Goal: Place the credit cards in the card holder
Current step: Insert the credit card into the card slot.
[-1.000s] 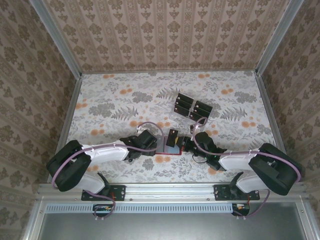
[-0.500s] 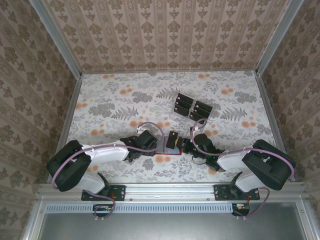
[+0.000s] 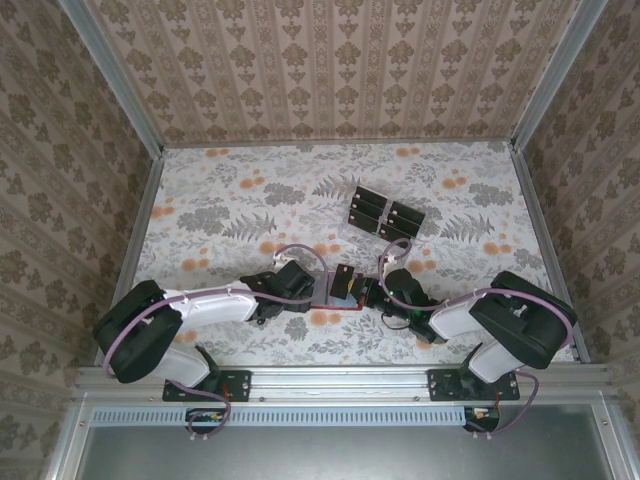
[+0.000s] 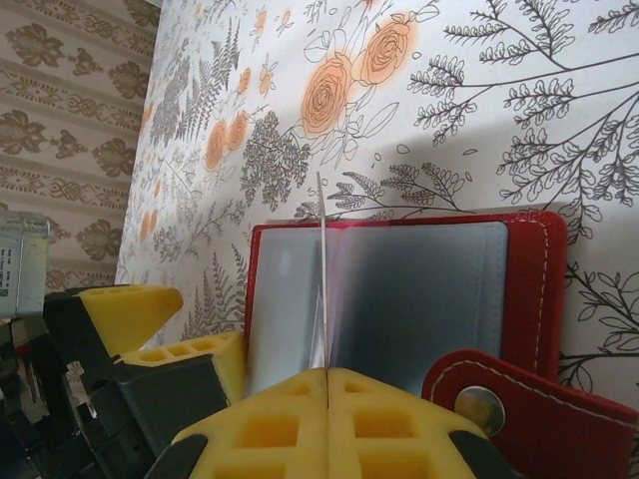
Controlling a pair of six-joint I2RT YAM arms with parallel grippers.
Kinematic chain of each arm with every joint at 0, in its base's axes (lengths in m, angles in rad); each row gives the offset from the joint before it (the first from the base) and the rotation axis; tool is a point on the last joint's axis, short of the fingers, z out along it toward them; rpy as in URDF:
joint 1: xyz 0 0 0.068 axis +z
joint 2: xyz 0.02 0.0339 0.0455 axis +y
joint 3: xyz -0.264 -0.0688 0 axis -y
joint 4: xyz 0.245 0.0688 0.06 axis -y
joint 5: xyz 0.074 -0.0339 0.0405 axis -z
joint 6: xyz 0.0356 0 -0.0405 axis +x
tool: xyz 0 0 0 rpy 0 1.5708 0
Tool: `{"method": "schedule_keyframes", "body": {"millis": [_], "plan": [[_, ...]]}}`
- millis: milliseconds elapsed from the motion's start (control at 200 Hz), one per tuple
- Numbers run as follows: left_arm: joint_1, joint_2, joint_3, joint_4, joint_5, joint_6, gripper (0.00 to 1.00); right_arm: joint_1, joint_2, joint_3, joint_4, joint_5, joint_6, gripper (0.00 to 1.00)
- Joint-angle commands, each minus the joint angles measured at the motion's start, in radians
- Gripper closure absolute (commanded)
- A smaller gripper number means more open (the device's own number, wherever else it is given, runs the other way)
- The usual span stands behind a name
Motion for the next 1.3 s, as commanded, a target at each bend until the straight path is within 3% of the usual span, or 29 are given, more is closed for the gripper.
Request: {"method": "schedule_keyframes", "body": {"millis": [0, 805, 1295], "plan": [[-0.007, 0.008, -0.010, -0.024, -0.017, -0.019, 0.00, 0.012, 0.023, -0.016, 0.057, -0.005, 0.020, 1.00], [-0.006, -0.080, 0.079, -0.061, -0.008, 0.037, 0.00, 0.022, -0.076, -0.033, -0.017, 0.014, 0.018, 1.00], [-0.015, 0.031, 0.089, 0.005, 0.028, 0.074, 0.00, 0.021, -0.092, -0.033, -0.043, 0.021, 0.008, 1.00]]}}
